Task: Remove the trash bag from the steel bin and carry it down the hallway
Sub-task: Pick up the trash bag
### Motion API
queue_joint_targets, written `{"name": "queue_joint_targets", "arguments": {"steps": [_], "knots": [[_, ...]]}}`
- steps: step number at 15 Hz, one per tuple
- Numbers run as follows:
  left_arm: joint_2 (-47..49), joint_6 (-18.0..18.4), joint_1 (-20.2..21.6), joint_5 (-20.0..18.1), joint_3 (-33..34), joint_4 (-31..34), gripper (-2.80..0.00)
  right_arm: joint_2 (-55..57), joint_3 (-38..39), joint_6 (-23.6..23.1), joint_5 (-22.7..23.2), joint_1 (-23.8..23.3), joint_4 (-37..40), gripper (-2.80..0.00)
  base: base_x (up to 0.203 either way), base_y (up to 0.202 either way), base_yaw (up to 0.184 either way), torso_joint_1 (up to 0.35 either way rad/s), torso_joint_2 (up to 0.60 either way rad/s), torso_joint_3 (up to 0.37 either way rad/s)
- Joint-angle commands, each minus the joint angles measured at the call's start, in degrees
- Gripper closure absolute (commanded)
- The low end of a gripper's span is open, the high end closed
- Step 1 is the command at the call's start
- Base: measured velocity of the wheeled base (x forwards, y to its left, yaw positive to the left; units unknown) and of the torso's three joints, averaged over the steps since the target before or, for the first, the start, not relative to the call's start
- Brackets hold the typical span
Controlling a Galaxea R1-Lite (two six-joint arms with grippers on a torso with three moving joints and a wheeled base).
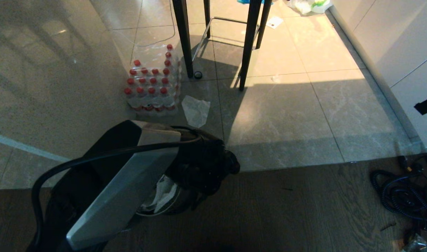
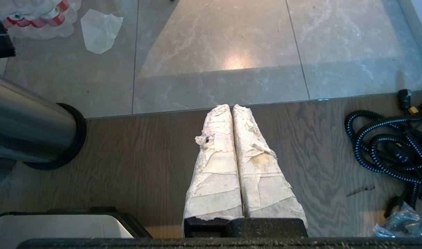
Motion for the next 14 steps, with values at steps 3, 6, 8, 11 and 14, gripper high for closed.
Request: {"name": "queue_joint_targets", "arguments": {"steps": [3,6,8,11,14], "knots": [[-1.2,-0.9,1.9,0.3,4.0,2.3,-2.8,0.0,2.1,0.0,0.0,0.0,-0.1,0.0,0.0,0.0,0.0,0.0,0.0,0.0],[-2.3,-3.4,5.2,0.5,5.4,4.7,-2.8,0.0,2.1,0.0,0.0,0.0,-0.1,0.0,0.0,0.0,0.0,0.0,0.0,0.0],[-2.5,-7.9,6.0,0.6,6.4,8.8,-2.8,0.0,2.1,0.0,0.0,0.0,0.0,0.0,0.0,0.0,0.0,0.0,0.0,0.0],[-1.5,-15.1,7.8,0.5,6.5,17.2,-2.8,0.0,2.2,-0.1,0.0,0.0,0.0,0.0,0.0,0.0,0.0,0.0,0.0,0.0],[-1.0,-20.3,9.7,0.5,6.3,23.4,-2.8,0.0,2.1,-0.1,0.0,0.0,-0.1,0.0,0.0,0.0,0.0,0.0,0.0,0.0]]}}
